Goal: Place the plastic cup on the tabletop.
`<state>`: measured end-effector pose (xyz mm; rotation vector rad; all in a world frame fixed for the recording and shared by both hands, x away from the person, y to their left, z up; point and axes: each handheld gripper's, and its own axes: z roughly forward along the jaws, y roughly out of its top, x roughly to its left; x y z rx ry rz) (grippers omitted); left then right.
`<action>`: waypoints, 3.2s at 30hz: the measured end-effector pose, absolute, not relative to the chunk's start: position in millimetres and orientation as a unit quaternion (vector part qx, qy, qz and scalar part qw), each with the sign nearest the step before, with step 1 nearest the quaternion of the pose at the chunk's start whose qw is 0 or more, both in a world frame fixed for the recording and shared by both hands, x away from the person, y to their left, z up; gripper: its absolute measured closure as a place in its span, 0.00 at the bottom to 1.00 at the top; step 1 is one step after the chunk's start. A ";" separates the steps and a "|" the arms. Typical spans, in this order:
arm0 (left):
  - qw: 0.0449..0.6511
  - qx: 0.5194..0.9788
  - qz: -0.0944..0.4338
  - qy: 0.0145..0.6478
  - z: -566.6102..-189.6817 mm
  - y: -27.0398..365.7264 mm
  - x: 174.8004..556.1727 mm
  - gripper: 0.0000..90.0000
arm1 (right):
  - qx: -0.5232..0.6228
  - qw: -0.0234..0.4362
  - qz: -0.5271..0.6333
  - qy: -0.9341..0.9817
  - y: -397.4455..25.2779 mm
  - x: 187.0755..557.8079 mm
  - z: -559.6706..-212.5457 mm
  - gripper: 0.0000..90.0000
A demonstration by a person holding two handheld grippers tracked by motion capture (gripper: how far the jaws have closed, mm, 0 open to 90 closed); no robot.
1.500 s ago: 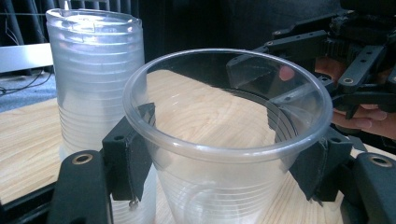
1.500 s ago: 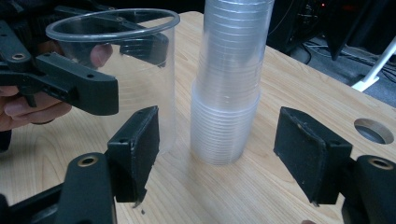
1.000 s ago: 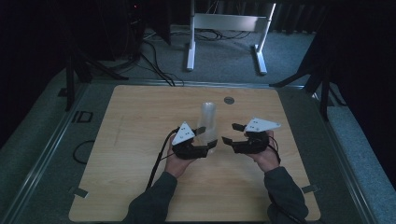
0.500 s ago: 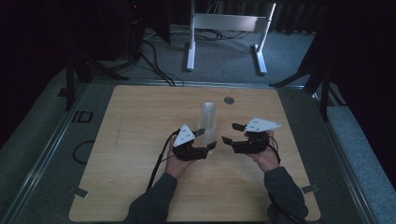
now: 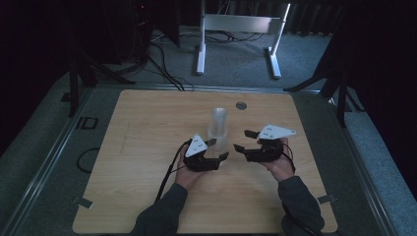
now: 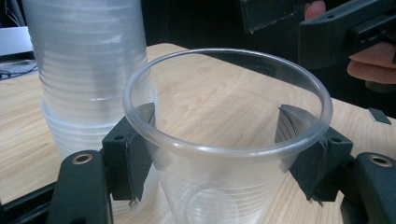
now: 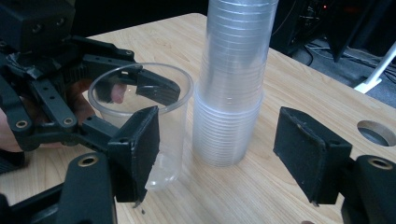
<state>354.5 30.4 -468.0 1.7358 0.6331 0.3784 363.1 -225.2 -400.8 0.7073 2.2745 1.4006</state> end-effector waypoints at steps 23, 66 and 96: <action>0.570 0.755 0.166 0.277 -482.8 23.3 352.8 0.34 | 0.255 0.188 0.499 0.806 -225.8 362.7 -401.4 0.34; 0.549 0.771 0.161 0.280 -494.6 17.6 354.8 0.33 | 0.251 0.189 0.502 0.806 -225.1 362.6 -400.9 0.34; 0.533 0.782 0.157 0.283 -494.6 17.1 351.3 0.19 | 0.250 0.186 0.503 0.806 -223.9 362.7 -402.1 0.34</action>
